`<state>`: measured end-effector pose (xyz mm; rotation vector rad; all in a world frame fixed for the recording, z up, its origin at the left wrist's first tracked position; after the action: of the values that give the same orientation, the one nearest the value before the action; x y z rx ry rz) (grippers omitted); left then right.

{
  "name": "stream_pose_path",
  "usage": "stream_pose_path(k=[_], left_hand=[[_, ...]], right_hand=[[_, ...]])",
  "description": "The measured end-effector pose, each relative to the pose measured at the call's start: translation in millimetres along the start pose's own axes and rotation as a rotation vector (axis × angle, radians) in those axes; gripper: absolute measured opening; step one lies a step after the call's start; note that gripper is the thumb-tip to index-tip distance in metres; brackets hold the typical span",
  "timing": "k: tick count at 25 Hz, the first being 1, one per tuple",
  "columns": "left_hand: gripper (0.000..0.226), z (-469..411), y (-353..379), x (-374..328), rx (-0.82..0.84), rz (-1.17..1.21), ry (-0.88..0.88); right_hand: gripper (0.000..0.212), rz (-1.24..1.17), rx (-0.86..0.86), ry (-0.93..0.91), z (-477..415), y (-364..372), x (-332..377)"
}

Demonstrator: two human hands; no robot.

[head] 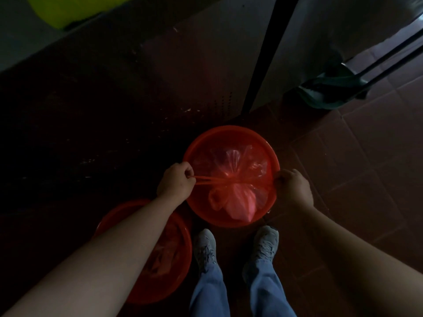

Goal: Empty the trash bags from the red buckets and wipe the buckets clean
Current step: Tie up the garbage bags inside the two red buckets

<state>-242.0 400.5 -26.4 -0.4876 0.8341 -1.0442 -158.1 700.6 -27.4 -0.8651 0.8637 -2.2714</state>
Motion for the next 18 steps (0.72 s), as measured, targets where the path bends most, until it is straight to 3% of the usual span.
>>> stream_pose_path(k=[4,7,11,18], left_hand=[[0.017,26.1,1.2,-5.7,-0.008,0.236,-0.075],[0.016,57.0,-0.6,-40.6,0.007,0.378,0.001],[0.022,99.9,-20.0,-86.3,-0.011,0.434,0.109],[0.019,184.0,-78.7,-119.9,0.014,0.516,0.124]], right_hand=[[0.021,-0.6,0.241,0.281,17.5,-3.7,17.7],[0.026,-0.83,0.448,0.332,47.6,-3.4,46.3],[0.011,-0.889,0.597,0.414,85.0,-24.7,79.9],[0.021,-0.594,0.682,0.387,143.1,-86.4,134.1]])
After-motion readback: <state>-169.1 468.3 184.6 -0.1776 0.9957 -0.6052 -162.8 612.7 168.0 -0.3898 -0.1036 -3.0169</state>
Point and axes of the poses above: each hand's wrist, its own z-axis away from the middle knuckle, its own y-axis out of the palm, x = y × z, the point moved 5 cm from there along -z, towards the middle knuckle, and after that the axes turned 3 degrees about y, right-handed, at the moved point
